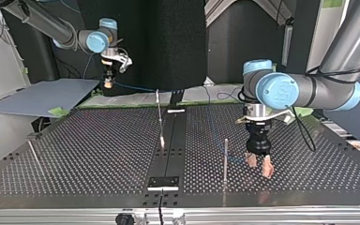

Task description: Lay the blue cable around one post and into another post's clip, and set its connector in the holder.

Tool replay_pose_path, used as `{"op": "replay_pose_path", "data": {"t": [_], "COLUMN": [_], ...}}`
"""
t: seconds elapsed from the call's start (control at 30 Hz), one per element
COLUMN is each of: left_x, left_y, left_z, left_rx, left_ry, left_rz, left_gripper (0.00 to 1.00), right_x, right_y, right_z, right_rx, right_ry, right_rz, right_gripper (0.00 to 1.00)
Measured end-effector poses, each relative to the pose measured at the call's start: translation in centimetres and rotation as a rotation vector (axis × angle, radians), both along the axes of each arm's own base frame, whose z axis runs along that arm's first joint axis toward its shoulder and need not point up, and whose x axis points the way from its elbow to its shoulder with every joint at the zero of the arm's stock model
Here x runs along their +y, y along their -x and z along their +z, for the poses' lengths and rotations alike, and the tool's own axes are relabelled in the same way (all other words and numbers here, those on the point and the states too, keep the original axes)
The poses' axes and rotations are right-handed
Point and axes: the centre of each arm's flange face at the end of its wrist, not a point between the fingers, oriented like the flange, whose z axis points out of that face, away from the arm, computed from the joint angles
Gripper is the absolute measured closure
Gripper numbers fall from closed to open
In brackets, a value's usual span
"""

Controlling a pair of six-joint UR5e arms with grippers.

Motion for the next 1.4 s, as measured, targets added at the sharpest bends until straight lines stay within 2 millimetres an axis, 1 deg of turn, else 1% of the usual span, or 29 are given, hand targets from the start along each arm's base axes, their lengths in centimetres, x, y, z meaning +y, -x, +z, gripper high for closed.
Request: {"op": "replay_pose_path", "data": {"t": [0.1, 0.23, 0.47, 0.6, 0.7, 0.73, 0.87, 1.2, 1.4], "left_x": [0.0, -0.1, -0.2, -0.2, -0.2, -0.2, -0.3, -0.3, -0.5], "left_y": [0.0, 0.0, 0.1, 0.1, 0.1, 0.1, 0.1, 0.1, 0.2], "left_z": [0.0, 0.0, 0.0, 0.0, 0.0, 0.0, 0.0, 0.0, -0.1], "left_rx": [0.001, 0.001, 0.002, 0.002, 0.002, 0.002, 0.002, 0.002, 0.011], "left_ry": [0.0, 0.002, 0.003, 0.003, 0.003, 0.003, 0.003, 0.009, 0.049], "left_rz": [-0.001, -0.002, -0.003, -0.002, -0.003, -0.003, -0.003, -0.006, -0.044], "left_gripper": [0.0, 0.0, 0.0, 0.0, 0.0, 0.0, 0.0, 0.0, 0.0], "right_x": [0.7, 0.9, 0.2, -0.3, -0.5, -0.5, -0.5, 0.2, 0.3], "right_y": [0.5, 0.8, 0.6, 0.3, 0.0, 0.0, -0.2, -0.3, -0.3], "right_z": [0.8, 2.2, 5.9, 8.4, 9.8, 10.0, 9.2, 4.6, 4.0], "right_rx": [0.005, 0.007, -0.008, -0.016, -0.021, -0.022, -0.023, -0.01, -0.01], "right_ry": [-0.023, -0.034, 0.013, 0.06, 0.096, 0.103, 0.113, 0.082, 0.08], "right_rz": [-0.003, -0.006, 0.001, 0.009, 0.014, 0.015, 0.019, 0.027, 0.028], "right_gripper": [0.82, 0.82, 0.82, 0.82, 0.82, 0.82, 0.82, 0.82, 0.82]}}
